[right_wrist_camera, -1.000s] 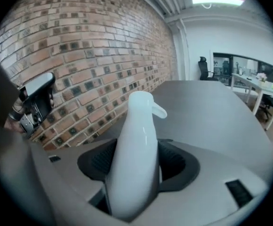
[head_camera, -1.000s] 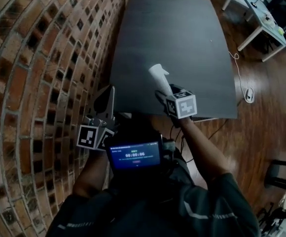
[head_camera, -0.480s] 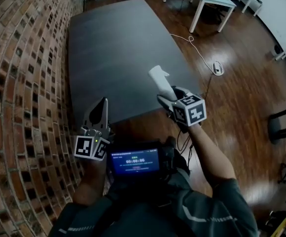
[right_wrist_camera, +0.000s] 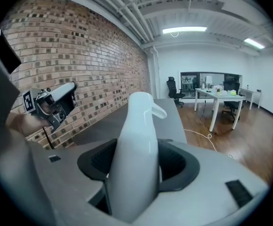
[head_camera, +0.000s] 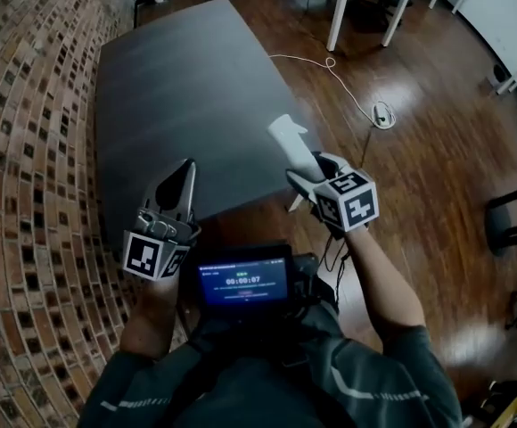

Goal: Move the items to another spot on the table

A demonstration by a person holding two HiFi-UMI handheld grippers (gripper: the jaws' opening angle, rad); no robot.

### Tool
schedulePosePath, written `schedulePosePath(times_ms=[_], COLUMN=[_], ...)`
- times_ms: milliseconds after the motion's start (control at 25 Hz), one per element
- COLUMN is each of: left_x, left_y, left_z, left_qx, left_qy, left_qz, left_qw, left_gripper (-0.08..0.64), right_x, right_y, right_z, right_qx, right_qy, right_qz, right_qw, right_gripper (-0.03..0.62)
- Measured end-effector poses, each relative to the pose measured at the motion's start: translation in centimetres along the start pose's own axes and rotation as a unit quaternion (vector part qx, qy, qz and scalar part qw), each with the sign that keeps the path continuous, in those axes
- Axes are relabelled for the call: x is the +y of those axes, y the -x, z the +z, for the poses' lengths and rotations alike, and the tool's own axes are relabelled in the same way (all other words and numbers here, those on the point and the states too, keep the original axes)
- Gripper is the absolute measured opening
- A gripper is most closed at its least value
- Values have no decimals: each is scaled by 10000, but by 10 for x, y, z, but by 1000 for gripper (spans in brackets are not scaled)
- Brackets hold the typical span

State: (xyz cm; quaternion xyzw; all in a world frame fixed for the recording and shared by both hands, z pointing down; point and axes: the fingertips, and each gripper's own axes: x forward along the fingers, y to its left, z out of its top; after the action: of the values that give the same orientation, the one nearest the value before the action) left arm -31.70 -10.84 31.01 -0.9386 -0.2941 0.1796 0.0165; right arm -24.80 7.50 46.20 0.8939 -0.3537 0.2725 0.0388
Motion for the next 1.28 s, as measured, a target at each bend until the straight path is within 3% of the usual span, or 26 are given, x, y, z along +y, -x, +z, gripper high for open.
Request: schedulePosePath(times_ms=[80,200,360,560,840,1000,1120,1280], left_x=[-17,-36,-69,-116,-157,-176,-191,-209], left_y=[-24,-53,-92,-145,-211,-253,-281,-310], left_z=[20,51,72,60,46,40,37,26], left_qx=[-312,-699,-968,-964,-1061,-864,-571,-321], left_qy=[-552,-967,-1479,-1666,-1413,-1032,-731,-353], left_qz=[-606,-1232,-1524,-1741,-2181,-2825,-3466,-4287], left_qw=[9961,9852,9724,9657,9598,9498,9334,9022], left_gripper=[-6,-7,-6,-6,-7,-7,-6,-6], right_x=[-21,-49,-91,-149,-220,-254,-277,-308], right_y=[4,10,24,53,83,96,97,89], right_z=[-1,-2,2,0,-5,-8,-6,-5], right_qx=[-48,-103,-240,-326,-379,-377,-358,-295], right_qy=[11,101,117,80,-18,-160,-221,-311], right_qz=[48,134,213,186,0,-128,-198,-259], right_qw=[10000,9998,9994,9993,9993,9991,9989,9987], right_gripper=[279,279,279,279,279,279,279,279])
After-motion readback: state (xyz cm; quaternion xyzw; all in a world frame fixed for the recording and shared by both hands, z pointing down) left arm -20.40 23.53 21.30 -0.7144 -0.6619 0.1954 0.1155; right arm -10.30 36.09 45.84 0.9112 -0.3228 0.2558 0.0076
